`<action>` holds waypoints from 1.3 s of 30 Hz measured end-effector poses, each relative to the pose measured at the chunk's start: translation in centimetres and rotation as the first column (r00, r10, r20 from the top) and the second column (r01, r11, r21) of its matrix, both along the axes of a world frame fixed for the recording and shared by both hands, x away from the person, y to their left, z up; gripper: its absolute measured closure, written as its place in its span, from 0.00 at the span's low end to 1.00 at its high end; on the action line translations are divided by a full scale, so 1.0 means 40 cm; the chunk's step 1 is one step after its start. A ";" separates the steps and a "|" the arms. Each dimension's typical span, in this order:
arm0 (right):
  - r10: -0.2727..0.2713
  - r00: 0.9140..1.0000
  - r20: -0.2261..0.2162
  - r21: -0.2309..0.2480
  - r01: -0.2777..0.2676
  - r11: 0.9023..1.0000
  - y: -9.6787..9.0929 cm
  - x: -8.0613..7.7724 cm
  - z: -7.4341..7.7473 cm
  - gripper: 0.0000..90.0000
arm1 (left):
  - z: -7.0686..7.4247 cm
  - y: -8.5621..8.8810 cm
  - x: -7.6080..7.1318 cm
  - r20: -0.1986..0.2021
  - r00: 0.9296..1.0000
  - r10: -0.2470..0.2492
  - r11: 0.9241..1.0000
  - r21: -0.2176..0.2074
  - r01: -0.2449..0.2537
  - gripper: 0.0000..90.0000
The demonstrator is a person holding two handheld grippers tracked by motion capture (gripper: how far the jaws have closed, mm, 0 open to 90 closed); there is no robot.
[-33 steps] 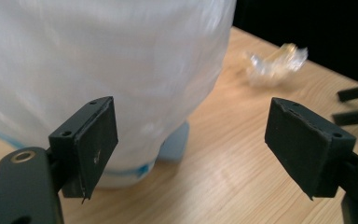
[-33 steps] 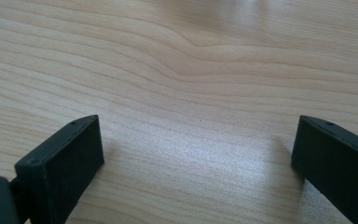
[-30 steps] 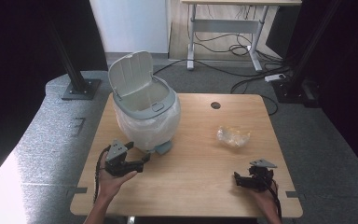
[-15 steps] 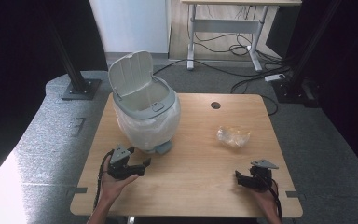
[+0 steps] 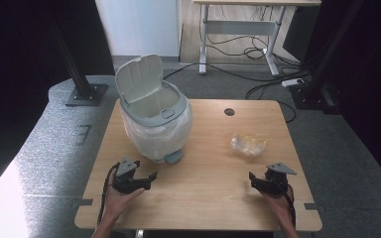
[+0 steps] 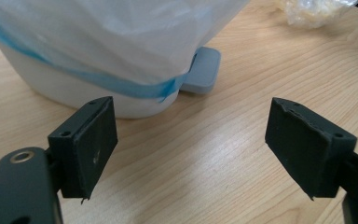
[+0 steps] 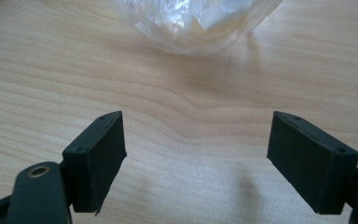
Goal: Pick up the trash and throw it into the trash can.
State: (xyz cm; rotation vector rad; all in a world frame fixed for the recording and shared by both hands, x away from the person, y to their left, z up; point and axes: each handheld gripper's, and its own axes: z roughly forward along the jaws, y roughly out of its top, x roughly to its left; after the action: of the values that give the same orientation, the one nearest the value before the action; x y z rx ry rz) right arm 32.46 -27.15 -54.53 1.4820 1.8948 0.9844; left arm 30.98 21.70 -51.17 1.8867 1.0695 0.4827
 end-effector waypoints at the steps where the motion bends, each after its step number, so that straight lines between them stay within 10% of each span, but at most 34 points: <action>1: -0.004 1.000 0.003 0.004 0.004 1.000 -0.001 0.001 0.003 0.21 | -0.001 0.000 0.001 -0.002 1.000 0.000 1.000 0.004 0.000 0.19; 21: -0.101 0.994 0.043 0.038 0.099 0.994 -0.024 0.115 0.085 0.27 | -0.015 -0.009 0.003 -0.012 1.000 -0.004 1.000 0.026 0.005 0.19; 39: -0.153 0.988 -0.008 0.084 0.153 0.985 -0.040 0.216 0.064 0.39 | -0.020 -0.016 0.005 -0.020 1.000 -0.013 0.999 0.032 0.014 0.19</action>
State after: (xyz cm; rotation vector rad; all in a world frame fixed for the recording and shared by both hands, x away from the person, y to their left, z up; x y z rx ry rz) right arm 41.11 -28.75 -51.96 1.6506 1.7295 1.0024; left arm 31.18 21.06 -51.96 1.9292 1.0669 0.4766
